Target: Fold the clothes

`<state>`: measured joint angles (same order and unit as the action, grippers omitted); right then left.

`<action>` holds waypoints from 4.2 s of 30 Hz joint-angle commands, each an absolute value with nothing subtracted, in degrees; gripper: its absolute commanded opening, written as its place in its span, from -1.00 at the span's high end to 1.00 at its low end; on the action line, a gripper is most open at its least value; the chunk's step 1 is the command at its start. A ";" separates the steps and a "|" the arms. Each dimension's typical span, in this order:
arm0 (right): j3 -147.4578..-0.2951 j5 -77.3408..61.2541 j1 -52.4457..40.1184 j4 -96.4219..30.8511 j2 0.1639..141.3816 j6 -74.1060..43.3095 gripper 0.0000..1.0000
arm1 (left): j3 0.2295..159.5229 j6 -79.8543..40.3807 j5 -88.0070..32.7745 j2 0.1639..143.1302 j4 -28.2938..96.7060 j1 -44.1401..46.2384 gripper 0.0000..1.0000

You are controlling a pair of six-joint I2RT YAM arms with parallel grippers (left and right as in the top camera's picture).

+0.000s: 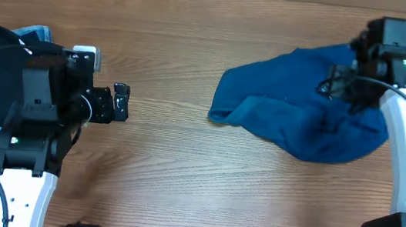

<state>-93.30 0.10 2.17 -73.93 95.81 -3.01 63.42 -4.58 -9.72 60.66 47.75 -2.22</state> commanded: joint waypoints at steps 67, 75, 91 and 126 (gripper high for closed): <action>-77.43 2.09 -7.64 -69.97 74.37 -16.05 0.91 | 77.10 -24.21 -25.12 126.23 -0.23 30.55 0.92; -77.43 2.07 -7.64 -71.29 74.37 -16.08 0.92 | 77.17 -23.20 -1.21 126.28 2.37 26.06 0.92; -77.28 6.72 -7.62 -69.71 76.53 -18.39 0.76 | 108.07 -8.08 -19.92 120.36 46.70 11.57 0.28; -77.49 6.37 12.97 -74.48 76.53 -20.56 -0.05 | 104.40 -19.77 -14.39 128.84 66.92 45.34 0.92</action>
